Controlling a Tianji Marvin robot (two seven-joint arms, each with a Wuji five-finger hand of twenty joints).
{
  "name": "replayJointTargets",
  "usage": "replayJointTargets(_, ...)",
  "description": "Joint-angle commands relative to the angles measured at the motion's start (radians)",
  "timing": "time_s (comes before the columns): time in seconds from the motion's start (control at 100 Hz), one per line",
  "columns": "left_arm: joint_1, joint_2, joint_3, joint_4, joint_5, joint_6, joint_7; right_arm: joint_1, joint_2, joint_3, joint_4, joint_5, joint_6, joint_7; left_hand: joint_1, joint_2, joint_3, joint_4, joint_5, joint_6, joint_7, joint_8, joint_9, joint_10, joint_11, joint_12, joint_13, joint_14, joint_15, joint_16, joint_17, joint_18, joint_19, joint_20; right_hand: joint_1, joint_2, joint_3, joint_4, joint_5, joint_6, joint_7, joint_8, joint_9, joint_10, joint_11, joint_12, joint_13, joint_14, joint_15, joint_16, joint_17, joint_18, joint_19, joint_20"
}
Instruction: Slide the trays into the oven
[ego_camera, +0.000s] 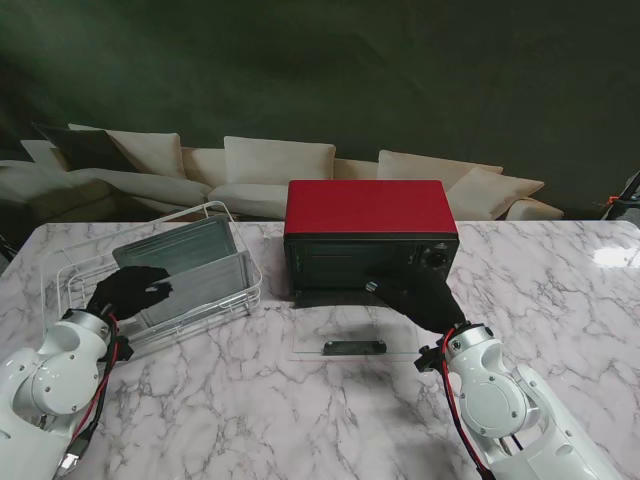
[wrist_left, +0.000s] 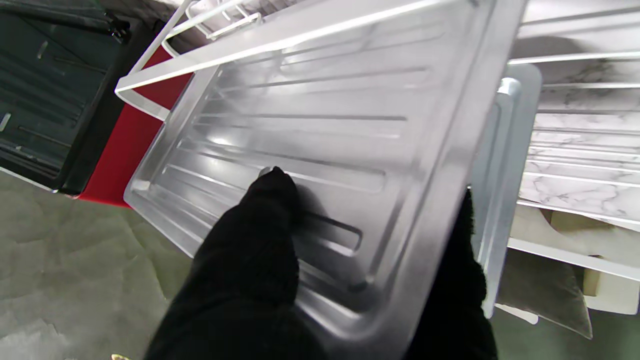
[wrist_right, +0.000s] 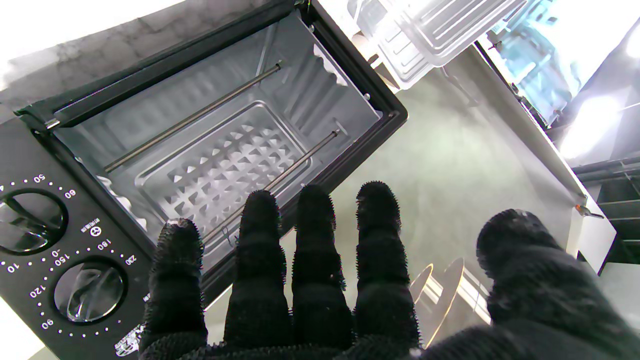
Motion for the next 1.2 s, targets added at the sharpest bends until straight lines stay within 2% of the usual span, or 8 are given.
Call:
replayJointTargets(0.0, 0.011, -0.003, -0.011, -0.024, -0.012, -0.011, -0.018, 0.000, 0.000, -0.002, 0.005, 0.000, 0.007, 0.002, 0.070, -0.007, 0.071, -0.013, 0.067, -0.040, 0.073, 0.035, 0.043, 0.015, -0.002, 0.015, 0.042, 0.012, 0.028, -0.008, 0.036, -0.015, 0.048, -0.022, 0.021, 0.013, 0.003, -0.011, -0.003, -0.016, 0.009, 0.018, 0.018, 0.002, 0.015, 0.008, 0.025, 0.001, 0.023, 0.013, -0.007, -0.020, 0.013, 0.013)
replayJointTargets(0.04, 0.015, -0.003, -0.018, -0.036, -0.017, -0.014, -0.024, 0.000, 0.000, -0.003, 0.006, 0.000, 0.007, 0.002, 0.070, -0.010, 0.073, -0.014, 0.070, -0.038, 0.075, 0.035, 0.048, 0.017, -0.002, 0.017, 0.050, 0.016, 0.033, -0.009, 0.046, -0.013, 0.055, -0.021, 0.020, 0.014, 0.003, -0.011, -0.004, -0.015, 0.008, 0.018, 0.017, 0.003, 0.015, 0.009, 0.025, 0.001, 0.023, 0.013, -0.007, -0.021, 0.013, 0.013)
replayJointTargets(0.06, 0.016, -0.004, -0.021, -0.039, -0.017, -0.017, -0.023, 0.000, 0.000, -0.003, 0.006, 0.000, 0.007, 0.002, 0.069, -0.012, 0.074, -0.015, 0.073, -0.038, 0.077, 0.035, 0.050, 0.037, -0.004, 0.016, 0.055, 0.015, 0.036, -0.010, 0.052, -0.014, 0.060, -0.020, 0.020, 0.014, 0.003, -0.011, -0.003, -0.014, 0.009, 0.018, 0.018, 0.003, 0.015, 0.009, 0.025, 0.001, 0.023, 0.013, -0.007, -0.021, 0.013, 0.012)
replayJointTargets(0.09, 0.016, -0.004, -0.024, -0.043, -0.016, -0.022, -0.022, 0.000, 0.000, -0.003, 0.006, 0.001, 0.008, 0.002, 0.068, -0.015, 0.076, -0.016, 0.077, -0.038, 0.079, 0.035, 0.053, 0.043, -0.005, 0.016, 0.061, 0.015, 0.040, -0.011, 0.060, -0.016, 0.065, -0.020, 0.020, 0.014, 0.002, -0.012, -0.003, -0.014, 0.009, 0.018, 0.018, 0.004, 0.015, 0.009, 0.025, 0.001, 0.023, 0.013, -0.006, -0.021, 0.013, 0.013)
replayJointTargets(0.38, 0.035, -0.005, -0.061, -0.094, -0.037, -0.051, -0.028, -0.002, -0.001, 0.001, 0.004, 0.002, 0.008, 0.001, 0.061, -0.029, 0.096, -0.030, 0.096, -0.032, 0.090, 0.034, 0.077, 0.046, -0.019, 0.018, 0.086, 0.023, 0.049, -0.037, 0.092, -0.017, 0.081, -0.026, 0.019, 0.017, -0.001, -0.012, -0.006, -0.014, 0.009, 0.018, 0.019, 0.002, 0.017, 0.012, 0.024, 0.001, 0.024, 0.014, -0.005, -0.020, 0.014, 0.013)
replayJointTargets(0.59, 0.073, -0.006, -0.113, -0.155, -0.048, -0.100, -0.037, -0.005, -0.001, 0.004, 0.003, 0.001, 0.005, 0.000, 0.056, -0.034, 0.106, -0.034, 0.101, -0.032, 0.097, 0.043, 0.084, 0.051, -0.021, 0.024, 0.097, 0.023, 0.059, -0.044, 0.105, -0.021, 0.095, -0.025, 0.021, 0.017, -0.002, -0.012, -0.006, -0.014, 0.009, 0.018, 0.019, 0.004, 0.017, 0.014, 0.025, 0.002, 0.024, 0.014, -0.005, -0.020, 0.015, 0.014)
replayJointTargets(0.94, 0.166, -0.009, -0.250, -0.285, -0.064, -0.211, -0.042, -0.010, -0.001, 0.013, -0.001, -0.002, -0.002, -0.006, 0.050, -0.035, 0.112, -0.035, 0.100, -0.036, 0.092, 0.046, 0.082, 0.050, -0.030, 0.029, 0.090, 0.022, 0.060, -0.051, 0.099, -0.021, 0.092, -0.029, 0.024, 0.015, -0.002, -0.011, -0.006, -0.013, 0.008, 0.018, 0.019, 0.004, 0.017, 0.015, 0.027, 0.001, 0.025, 0.015, -0.001, -0.018, 0.019, 0.016)
replayJointTargets(1.19, 0.195, -0.018, -0.311, -0.354, -0.129, -0.275, -0.024, -0.023, -0.004, 0.025, -0.012, -0.004, -0.018, -0.022, 0.048, -0.034, 0.115, -0.032, 0.097, -0.034, 0.087, 0.050, 0.080, 0.050, -0.034, 0.031, 0.085, 0.021, 0.057, -0.055, 0.093, -0.024, 0.085, -0.032, 0.024, 0.014, 0.000, -0.011, -0.014, -0.011, 0.006, 0.018, 0.014, 0.000, 0.016, 0.014, 0.027, 0.001, 0.026, 0.015, 0.002, -0.018, 0.023, 0.017)
